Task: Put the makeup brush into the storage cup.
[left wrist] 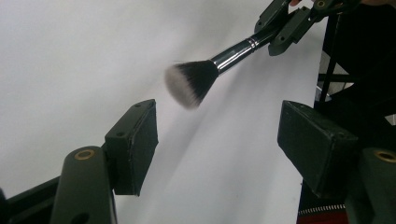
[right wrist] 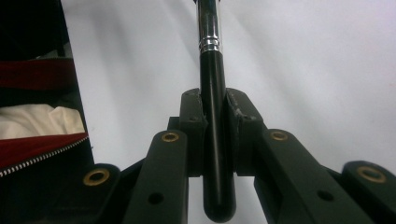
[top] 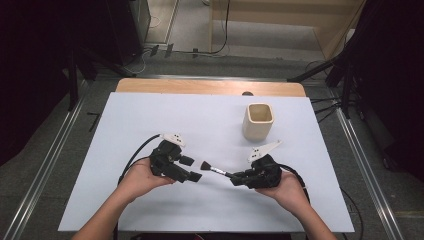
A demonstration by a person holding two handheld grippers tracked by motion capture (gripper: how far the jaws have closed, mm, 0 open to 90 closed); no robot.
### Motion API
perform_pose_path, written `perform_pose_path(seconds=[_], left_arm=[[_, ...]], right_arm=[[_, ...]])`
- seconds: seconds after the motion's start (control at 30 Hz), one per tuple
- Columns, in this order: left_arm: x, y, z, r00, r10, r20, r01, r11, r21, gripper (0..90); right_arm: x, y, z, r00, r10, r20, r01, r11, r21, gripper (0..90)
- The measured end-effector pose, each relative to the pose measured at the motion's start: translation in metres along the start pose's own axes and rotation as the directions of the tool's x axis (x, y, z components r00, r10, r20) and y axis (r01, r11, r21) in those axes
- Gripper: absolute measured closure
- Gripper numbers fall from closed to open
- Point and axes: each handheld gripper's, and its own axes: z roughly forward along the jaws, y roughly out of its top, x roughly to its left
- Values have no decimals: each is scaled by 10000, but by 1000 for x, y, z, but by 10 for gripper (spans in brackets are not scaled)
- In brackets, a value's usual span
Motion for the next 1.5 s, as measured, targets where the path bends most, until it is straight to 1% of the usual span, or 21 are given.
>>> perform_pose_path(seconds=[0.2, 0.23, 0.33, 0.43, 0.5, 0.57, 0.67, 0.73, 0.77, 0.8, 1.0, 1.07, 1.1, 1.17, 1.23, 1.27, 1.3, 1.33, 1.37, 1.43, 1.5], left_arm=[[0, -3, 1, 10000, -39, -80, 38, 9999, -163, 297], [1, -5, 0, 9998, -199, -9, 198, 9992, -345, 297], [1, -5, 0, 9996, -271, -77, 267, 9984, -490, 296], [2, -6, 0, 9985, -522, -133, 510, 9956, -791, 292], [1, -6, 0, 9981, -597, -126, 585, 9949, -828, 286], [0, -6, 1, 9984, -513, -239, 493, 9957, -787, 283], [-1, -7, 2, 9978, -556, -351, 526, 9955, -794, 285], [-3, -10, 2, 9964, -762, -377, 722, 9926, -975, 286], [-3, -10, 2, 9964, -762, -377, 722, 9926, -975, 287], [-4, -11, 2, 9949, -964, -297, 922, 9885, -1199, 288], [-10, -13, -1, 9914, -1209, -503, 1112, 9801, -1643, 288], [-11, -14, -1, 9891, -1375, -524, 1257, 9747, -1850, 290], [-11, -14, -1, 9891, -1375, -524, 1257, 9747, -1850, 290], [-12, -15, -1, 9876, -1462, -566, 1326, 9715, -1963, 290], [-12, -15, -1, 9864, -1516, -629, 1365, 9704, -1990, 292], [-12, -16, -1, 9852, -1614, -582, 1460, 9669, -2094, 291], [-11, -16, -1, 9842, -1674, -572, 1514, 9643, -2175, 291], [-10, -17, -2, 9838, -1695, -580, 1529, 9632, -2209, 292], [-10, -17, -2, 9824, -1767, -610, 1588, 9611, -2261, 292], [-7, -18, -1, 9805, -1829, -714, 1628, 9606, -2253, 296], [-6, -18, 0, 9797, -1864, -743, 1652, 9593, -2288, 296]], right_arm=[[1, 0, -1, 9992, 366, 185, -363, 9992, -158, 799], [1, 1, -2, 9991, 367, 232, -362, 9991, -211, 799], [0, 1, -2, 9985, 425, 346, -410, 9982, -428, 799], [-3, 1, -4, 9975, 560, 423, -536, 9970, -564, 799], [-3, 1, -4, 9970, 608, 475, -578, 9964, -619, 799], [-4, 0, -5, 9960, 690, 571, -644, 9948, -789, 799], [-4, 0, -6, 9932, 805, 841, -717, 9920, -1036, 799], [-3, 0, -7, 9911, 911, 972, -793, 9898, -1186, 799], [-3, 0, -7, 9905, 978, 968, -849, 9879, -1299, 799], [-3, -1, -7, 9899, 990, 1013, -844, 9865, -1400, 799], [4, -6, -4, 9879, 1081, 1117, -884, 9818, -1680, 799], [6, -8, -2, 9854, 1182, 1224, -961, 9802, -1732, 799], [6, -8, -2, 9854, 1182, 1224, -961, 9802, -1732, 799], [8, -10, -2, 9823, 1490, 1138, -1246, 9724, -1973, 798], [10, -10, -2, 9805, 1544, 1214, -1273, 9703, -2058, 799], [11, -9, 0, 9775, 1667, 1292, -1365, 9671, -2147, 798], [11, -9, 0, 9775, 1667, 1292, -1365, 9671, -2147, 798], [13, -8, 1, 9749, 1790, 1328, -1455, 9625, -2291, 798], [13, -8, 1, 9749, 1790, 1328, -1455, 9625, -2291, 798], [16, -5, 5, 9714, 1790, 1563, -1382, 9605, -2415, 798], [17, -4, 6, 9698, 1842, 1598, -1420, 9593, -2441, 798]])
